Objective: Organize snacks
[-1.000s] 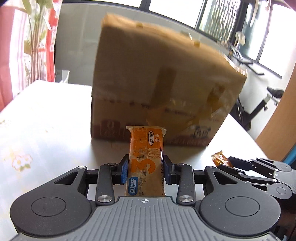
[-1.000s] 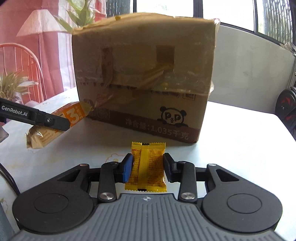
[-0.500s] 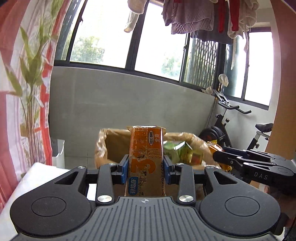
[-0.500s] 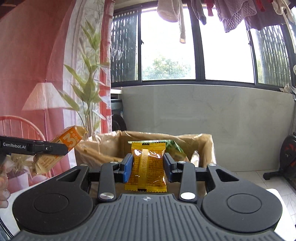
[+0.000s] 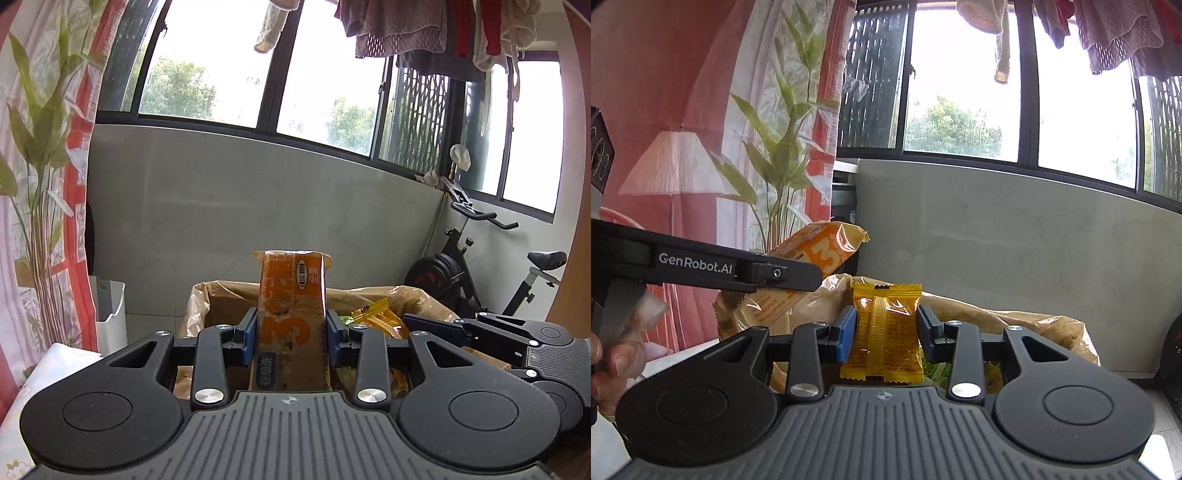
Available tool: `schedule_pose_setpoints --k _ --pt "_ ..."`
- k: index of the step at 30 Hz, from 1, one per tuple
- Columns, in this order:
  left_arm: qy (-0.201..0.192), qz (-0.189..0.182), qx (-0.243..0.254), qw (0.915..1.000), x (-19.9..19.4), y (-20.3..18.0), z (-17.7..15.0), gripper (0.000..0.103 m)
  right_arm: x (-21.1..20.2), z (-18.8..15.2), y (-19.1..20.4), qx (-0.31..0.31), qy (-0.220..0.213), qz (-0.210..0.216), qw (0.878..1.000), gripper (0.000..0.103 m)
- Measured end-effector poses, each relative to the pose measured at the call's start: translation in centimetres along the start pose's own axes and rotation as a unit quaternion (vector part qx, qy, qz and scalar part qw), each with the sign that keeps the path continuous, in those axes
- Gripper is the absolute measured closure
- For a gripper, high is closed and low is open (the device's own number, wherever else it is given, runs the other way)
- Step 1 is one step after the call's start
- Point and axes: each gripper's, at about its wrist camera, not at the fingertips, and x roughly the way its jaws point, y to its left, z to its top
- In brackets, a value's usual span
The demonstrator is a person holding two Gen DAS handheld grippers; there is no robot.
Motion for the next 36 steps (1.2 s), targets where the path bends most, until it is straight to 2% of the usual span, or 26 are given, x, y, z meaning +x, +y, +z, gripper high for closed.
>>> schedule_pose_setpoints --k 4,5,7,9,13,17,20,23,25,28,32,36 --pt "0.014 0.003 -0.014 0.9998 0.9 1.3 -0.2 0.061 0.5 -0.7 -0.6 0.015 0.018 0.003 1.0 0.062" --pt "0.016 0.004 -0.018 0.9997 0.8 1.4 -0.2 0.049 0.5 -0.7 -0.6 0.017 0.024 0.004 1.0 0.062" --pt "0.012 0.007 -0.033 0.9994 0.4 2.0 0.0 0.033 0.2 -0.8 -0.6 0.013 0.026 0.002 1.0 0.054" --pt "0.005 0.011 -0.039 0.9992 -0.3 2.1 0.3 0.031 -0.3 -0.8 -0.5 0.01 0.025 -0.006 1.0 0.046" --pt "0.015 0.014 -0.028 0.9994 -1.7 1.5 0.9 0.027 -1.7 -0.5 -0.8 0.019 0.024 -0.013 0.999 0.039" --pt "0.026 0.032 -0.013 0.9991 -3.5 0.9 1.5 0.012 -3.3 0.1 -0.8 0.026 0.024 -0.028 0.999 0.025" --pt "0.028 0.043 0.001 0.9987 -5.1 0.5 1.9 0.011 -4.9 0.7 -0.8 0.037 0.027 -0.036 0.998 0.017" --pt "0.019 0.05 0.01 0.9985 -7.2 0.1 2.3 0.005 -6.9 1.5 -0.7 0.052 0.025 -0.049 0.997 0.008" --pt "0.015 0.058 0.013 0.9981 -8.7 -0.3 2.6 0.004 -8.4 2.0 -0.5 0.061 0.021 -0.047 0.997 0.0" --pt "0.005 0.078 0.005 0.9969 -11.3 -1.0 2.8 0.003 -10.7 2.8 0.0 0.072 0.012 -0.038 0.997 0.0" --pt "0.004 0.099 -0.008 0.995 -14.5 -1.8 2.7 0.001 -14.0 3.6 1.5 0.068 0.004 -0.063 0.996 0.0" --pt "-0.002 0.121 0.012 0.9926 -17.7 -3.1 2.5 0.0 -16.9 3.8 2.7 0.086 0.009 -0.062 0.994 0.0"
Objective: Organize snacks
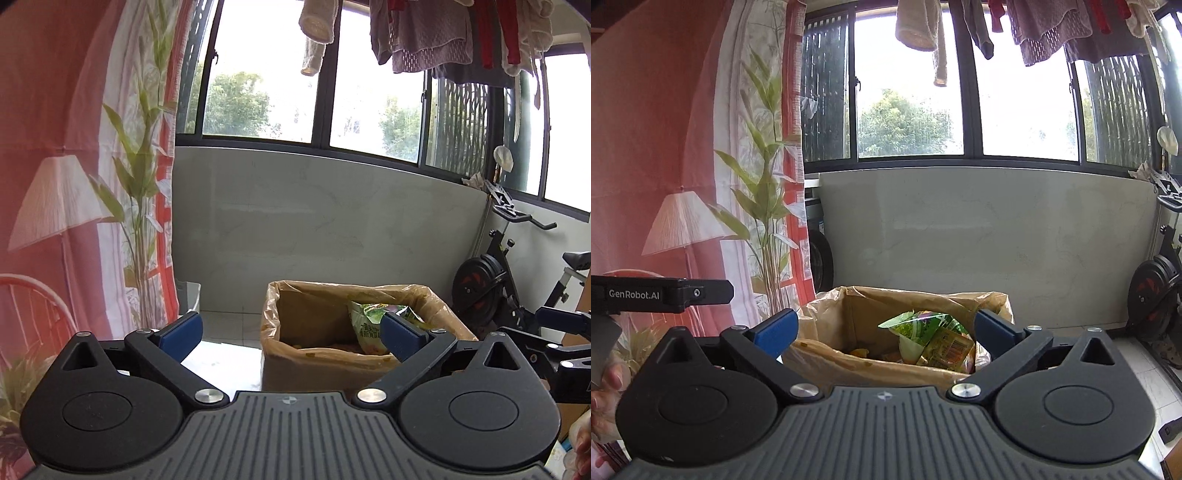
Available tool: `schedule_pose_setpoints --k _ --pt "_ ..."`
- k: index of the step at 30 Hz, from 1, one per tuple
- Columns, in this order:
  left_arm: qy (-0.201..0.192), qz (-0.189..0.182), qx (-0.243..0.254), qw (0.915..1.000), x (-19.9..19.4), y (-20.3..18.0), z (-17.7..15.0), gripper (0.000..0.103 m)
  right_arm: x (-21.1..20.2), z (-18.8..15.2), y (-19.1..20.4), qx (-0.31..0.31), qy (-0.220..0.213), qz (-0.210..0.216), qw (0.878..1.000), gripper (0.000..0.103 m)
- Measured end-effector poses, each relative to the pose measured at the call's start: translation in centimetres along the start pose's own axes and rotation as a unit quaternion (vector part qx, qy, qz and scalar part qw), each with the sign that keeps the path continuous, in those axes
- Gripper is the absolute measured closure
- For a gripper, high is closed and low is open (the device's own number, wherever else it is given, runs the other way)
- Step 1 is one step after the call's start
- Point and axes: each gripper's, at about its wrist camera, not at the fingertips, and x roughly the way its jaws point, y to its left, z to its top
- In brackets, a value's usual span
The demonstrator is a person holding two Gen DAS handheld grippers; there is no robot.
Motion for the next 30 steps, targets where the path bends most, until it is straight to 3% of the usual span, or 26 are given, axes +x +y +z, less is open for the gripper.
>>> schedule_pose_setpoints --k 7,11,16,30 --pt "-0.016 -0.017 0.011 0.9997 -5.8 -1.0 -1.0 0.0 -5.1 -1.2 1.9 0.005 0.016 -0.005 1.0 0.0" --pt "-0.005 -0.008 0.035 0.9993 -7.7 -1.9 -1.7 0.0 -7.3 -1.8 2.6 0.004 0.015 -0.026 1.0 0.0" --pt "-0.022 0.002 0.041 0.9989 -10.6 -2.4 -1.8 0.0 -9.7 -2.0 3.2 0.013 0.005 -0.024 1.0 0.0" --pt "-0.064 0.031 0.048 0.9963 -15.6 -3.1 -0.7 0.0 -12.8 -1.5 4.0 0.016 -0.009 -0.024 1.0 0.0"
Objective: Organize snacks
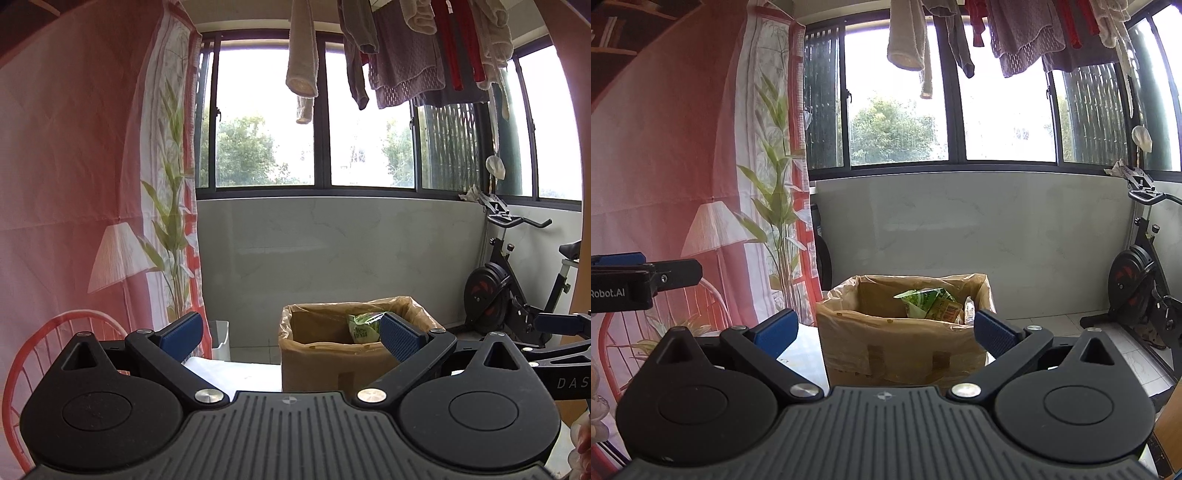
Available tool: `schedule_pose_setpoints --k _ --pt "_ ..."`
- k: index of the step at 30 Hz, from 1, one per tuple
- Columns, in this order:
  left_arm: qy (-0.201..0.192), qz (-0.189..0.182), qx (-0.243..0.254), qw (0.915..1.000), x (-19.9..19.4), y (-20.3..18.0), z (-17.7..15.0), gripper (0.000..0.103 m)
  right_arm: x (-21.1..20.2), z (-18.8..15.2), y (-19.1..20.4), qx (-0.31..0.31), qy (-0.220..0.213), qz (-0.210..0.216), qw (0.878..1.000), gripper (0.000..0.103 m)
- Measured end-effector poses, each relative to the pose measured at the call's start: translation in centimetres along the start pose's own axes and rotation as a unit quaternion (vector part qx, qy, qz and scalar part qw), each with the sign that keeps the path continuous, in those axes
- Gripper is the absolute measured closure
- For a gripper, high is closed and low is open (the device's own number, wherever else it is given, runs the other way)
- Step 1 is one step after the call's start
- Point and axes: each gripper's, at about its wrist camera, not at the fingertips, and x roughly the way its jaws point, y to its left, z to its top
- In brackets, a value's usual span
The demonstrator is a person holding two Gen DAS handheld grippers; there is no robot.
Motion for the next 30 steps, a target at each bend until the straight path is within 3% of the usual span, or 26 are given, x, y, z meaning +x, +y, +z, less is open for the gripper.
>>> schedule_pose_setpoints --k 30 --pt "0.004 0.005 -0.014 0.9999 -0.2 0.79 -0.17 0.0 -0.09 -0.67 -0.16 0.004 0.006 -0.003 1.0 0.0"
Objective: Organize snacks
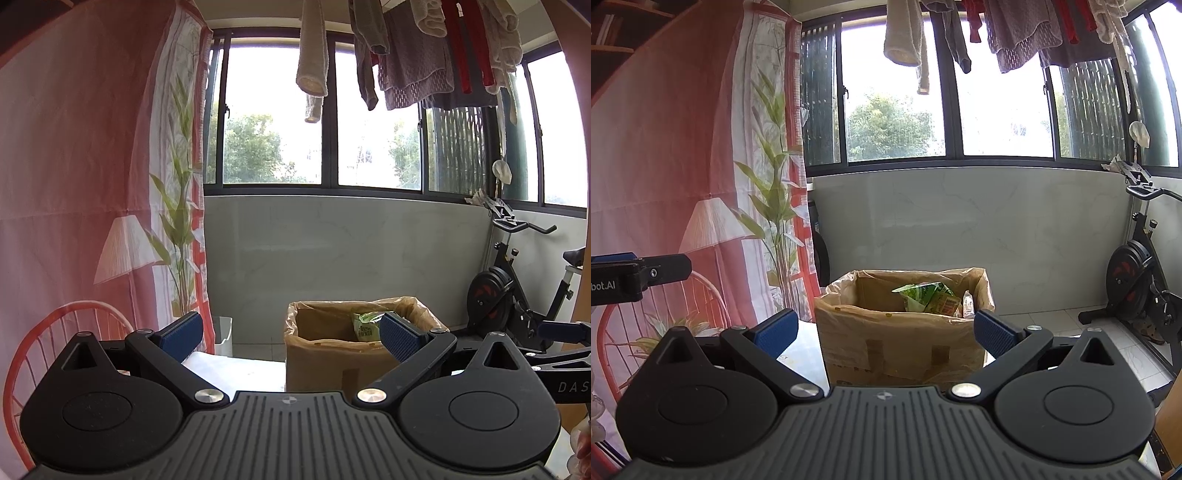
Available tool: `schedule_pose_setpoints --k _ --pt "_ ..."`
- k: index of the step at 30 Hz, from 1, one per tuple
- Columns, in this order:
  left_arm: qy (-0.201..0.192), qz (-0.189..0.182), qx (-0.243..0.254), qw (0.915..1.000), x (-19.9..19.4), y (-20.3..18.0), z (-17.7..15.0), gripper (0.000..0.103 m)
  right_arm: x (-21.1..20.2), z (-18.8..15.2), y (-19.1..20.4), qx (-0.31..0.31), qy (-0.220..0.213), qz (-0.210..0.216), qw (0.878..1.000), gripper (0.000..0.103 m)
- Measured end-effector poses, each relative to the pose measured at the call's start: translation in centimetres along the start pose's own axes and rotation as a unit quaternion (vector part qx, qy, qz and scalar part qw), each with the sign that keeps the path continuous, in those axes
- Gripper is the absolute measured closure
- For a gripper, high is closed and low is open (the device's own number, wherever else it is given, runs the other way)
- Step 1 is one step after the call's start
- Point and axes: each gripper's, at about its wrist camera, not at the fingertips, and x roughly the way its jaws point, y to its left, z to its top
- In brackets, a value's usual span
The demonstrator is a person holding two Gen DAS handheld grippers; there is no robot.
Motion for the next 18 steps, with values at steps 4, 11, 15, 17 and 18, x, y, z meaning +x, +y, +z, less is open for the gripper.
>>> schedule_pose_setpoints --k 4,11,15,17,18 --pt "-0.001 -0.002 -0.002 1.0 -0.02 0.1 0.0 0.0 0.14 0.11 0.09 0.0 0.001 0.0 1.0 0.0" --pt "0.001 -0.005 -0.005 1.0 0.09 0.28 -0.02 0.0 0.16 0.06 0.14 0.0 0.002 0.0 1.0 0.0" --pt "0.0 -0.007 -0.008 0.9999 0.05 0.36 -0.03 0.0 0.25 -0.01 0.11 -0.001 0.004 0.0 1.0 0.0" --pt "0.0 -0.009 -0.01 0.9999 0.1 0.49 0.01 0.0 0.27 0.0 0.13 -0.001 0.004 0.0 1.0 0.0" --pt "0.0 -0.009 -0.01 0.9999 0.11 0.5 0.01 0.0 0.31 0.06 0.1 -0.001 0.004 0.002 1.0 0.0"
